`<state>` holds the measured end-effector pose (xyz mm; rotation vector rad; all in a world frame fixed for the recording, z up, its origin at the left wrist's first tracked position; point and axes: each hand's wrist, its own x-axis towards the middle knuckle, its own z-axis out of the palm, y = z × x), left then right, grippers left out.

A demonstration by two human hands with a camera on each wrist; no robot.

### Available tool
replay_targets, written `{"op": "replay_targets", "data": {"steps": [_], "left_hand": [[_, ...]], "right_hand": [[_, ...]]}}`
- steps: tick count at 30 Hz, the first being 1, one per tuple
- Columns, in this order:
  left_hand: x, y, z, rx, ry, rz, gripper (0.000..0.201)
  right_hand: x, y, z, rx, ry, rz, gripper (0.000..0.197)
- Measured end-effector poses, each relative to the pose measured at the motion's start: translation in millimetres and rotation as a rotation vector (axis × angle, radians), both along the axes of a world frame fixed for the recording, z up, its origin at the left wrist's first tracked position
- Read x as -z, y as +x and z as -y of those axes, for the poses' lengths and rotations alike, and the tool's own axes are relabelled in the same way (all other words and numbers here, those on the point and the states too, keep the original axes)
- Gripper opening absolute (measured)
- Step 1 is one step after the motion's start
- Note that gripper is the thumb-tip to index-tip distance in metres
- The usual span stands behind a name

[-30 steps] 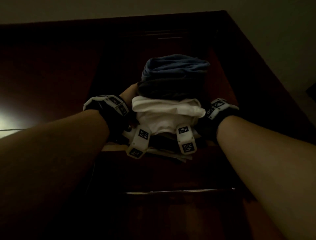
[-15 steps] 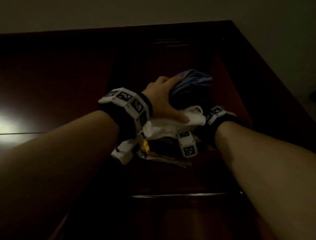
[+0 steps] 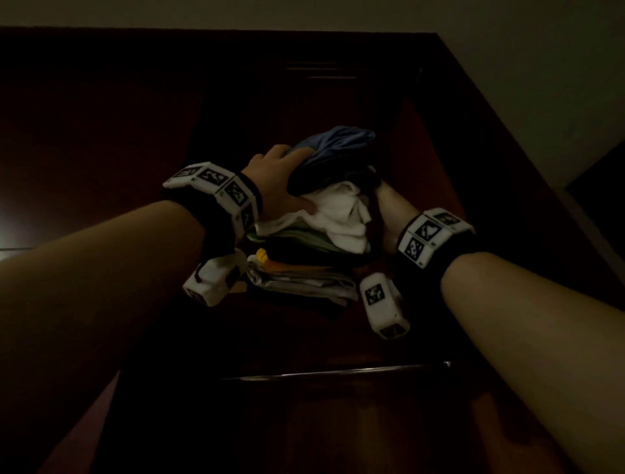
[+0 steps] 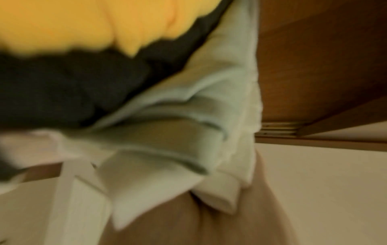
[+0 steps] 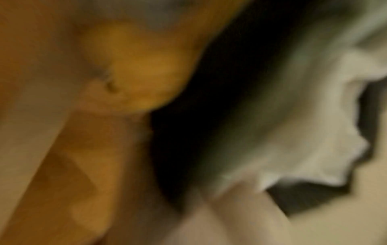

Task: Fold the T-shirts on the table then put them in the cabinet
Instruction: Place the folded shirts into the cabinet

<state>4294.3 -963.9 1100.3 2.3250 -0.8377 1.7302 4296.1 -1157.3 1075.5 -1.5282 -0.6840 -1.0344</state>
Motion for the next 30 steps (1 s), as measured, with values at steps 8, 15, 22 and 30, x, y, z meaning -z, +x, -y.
{"op": "replay_targets", "data": {"steps": [8, 15, 22, 30], "left_hand": [[-10, 6, 2, -0.035, -0.108, 0.015, 0.095], [-17, -1, 1, -0.279, -0.095, -0.001, 0.082], [-23, 3, -7, -0.067, -0.193, -0.183, 0.053], [-22, 11, -15, 0.343, -0.426, -0.559, 0.065]], "right_hand": [[17, 30, -15, 0.328, -0.443, 0.214, 0.134], [21, 35, -42, 0.595, -0.377, 0.075, 0.122], [15, 24, -65, 0.767, -0.48, 0.036, 0.108], [22, 26, -76, 0.847, -0.435, 0.112, 0.082]]}}
